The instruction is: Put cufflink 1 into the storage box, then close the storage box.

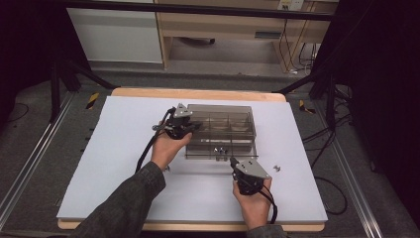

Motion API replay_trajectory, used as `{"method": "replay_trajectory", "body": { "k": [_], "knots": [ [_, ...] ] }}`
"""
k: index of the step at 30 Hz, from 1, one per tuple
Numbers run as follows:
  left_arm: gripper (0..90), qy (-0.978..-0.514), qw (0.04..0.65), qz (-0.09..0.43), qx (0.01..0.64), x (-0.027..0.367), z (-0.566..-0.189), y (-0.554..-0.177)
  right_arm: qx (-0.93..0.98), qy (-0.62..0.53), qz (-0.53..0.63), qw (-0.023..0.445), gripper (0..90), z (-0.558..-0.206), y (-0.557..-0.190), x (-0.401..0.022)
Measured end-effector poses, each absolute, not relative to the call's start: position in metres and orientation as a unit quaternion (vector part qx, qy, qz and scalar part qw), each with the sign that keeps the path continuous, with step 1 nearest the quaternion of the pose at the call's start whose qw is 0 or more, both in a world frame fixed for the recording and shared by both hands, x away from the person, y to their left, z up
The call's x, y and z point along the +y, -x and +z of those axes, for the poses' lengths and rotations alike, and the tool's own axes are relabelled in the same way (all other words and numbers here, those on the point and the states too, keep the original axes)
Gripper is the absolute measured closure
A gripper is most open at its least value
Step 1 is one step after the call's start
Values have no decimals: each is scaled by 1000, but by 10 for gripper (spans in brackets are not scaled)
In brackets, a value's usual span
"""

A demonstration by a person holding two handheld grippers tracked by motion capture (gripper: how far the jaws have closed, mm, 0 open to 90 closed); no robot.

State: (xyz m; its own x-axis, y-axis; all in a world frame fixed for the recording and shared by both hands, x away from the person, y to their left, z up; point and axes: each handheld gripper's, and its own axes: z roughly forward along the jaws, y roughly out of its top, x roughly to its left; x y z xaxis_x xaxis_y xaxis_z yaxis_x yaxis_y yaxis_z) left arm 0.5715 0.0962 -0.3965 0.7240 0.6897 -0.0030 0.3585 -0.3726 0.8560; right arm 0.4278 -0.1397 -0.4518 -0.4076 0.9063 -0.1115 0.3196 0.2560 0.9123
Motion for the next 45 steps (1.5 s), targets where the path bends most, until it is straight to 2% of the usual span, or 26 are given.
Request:
{"method": "replay_trajectory", "body": {
  "k": [45],
  "knots": [
    [900, -810, 456, 174, 326, 97, -396, -572, 713, -440, 432, 334, 900, -451, -461, -142]
  ]
}}
